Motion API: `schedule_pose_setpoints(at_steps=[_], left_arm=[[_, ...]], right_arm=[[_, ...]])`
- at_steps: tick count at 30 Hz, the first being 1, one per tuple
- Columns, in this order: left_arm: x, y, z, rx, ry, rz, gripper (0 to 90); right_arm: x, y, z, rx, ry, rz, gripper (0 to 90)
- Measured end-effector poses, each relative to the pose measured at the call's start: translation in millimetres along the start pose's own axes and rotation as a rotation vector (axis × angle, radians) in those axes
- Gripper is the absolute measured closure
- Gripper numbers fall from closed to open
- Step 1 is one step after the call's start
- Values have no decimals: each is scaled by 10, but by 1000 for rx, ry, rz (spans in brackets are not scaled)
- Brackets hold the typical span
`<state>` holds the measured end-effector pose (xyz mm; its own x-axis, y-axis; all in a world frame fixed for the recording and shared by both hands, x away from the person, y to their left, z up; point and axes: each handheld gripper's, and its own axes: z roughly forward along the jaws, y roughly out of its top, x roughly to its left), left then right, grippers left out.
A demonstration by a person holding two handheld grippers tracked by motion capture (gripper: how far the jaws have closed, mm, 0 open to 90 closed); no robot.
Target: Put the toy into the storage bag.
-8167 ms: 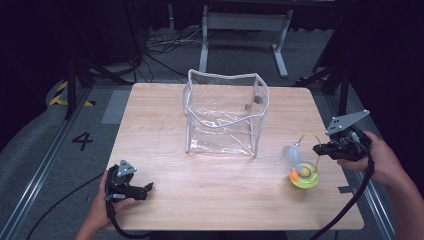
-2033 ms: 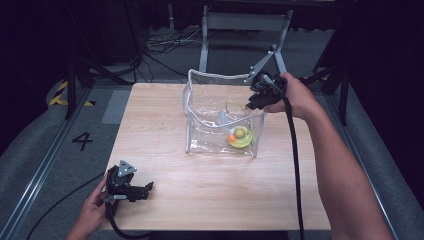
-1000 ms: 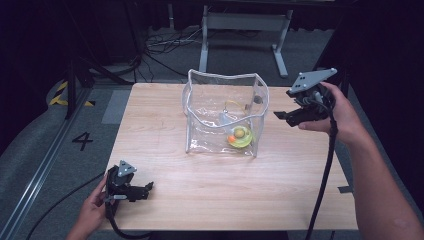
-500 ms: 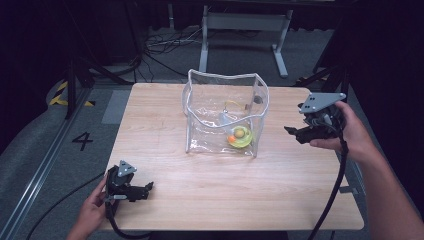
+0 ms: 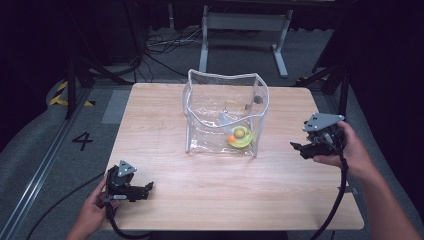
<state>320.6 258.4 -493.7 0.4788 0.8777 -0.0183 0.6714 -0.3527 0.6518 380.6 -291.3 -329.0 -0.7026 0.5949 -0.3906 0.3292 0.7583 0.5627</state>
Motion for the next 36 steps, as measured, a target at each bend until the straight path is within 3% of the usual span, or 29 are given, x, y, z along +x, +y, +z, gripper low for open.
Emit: schedule_pose_setpoints(at_steps=[10,12,14,26,33,36], left_arm=[[0,0,0,0,0,0,0],[1,0,0,0,1,1,0],[0,0,0,0,0,0,0],[1,0,0,0,1,1,0],[0,0,0,0,1,1,0],[0,0,0,0,1,1,0]], right_arm=[[115,-340,210,45,4,26,199],[169,-464,262,56,-22,34,183],[185,-508,274,57,-19,37,184],[295,-1109,406,69,7,138,199],[328,-1401,455,21,13,187,189],[363,-1610,465,0,31,244,183]])
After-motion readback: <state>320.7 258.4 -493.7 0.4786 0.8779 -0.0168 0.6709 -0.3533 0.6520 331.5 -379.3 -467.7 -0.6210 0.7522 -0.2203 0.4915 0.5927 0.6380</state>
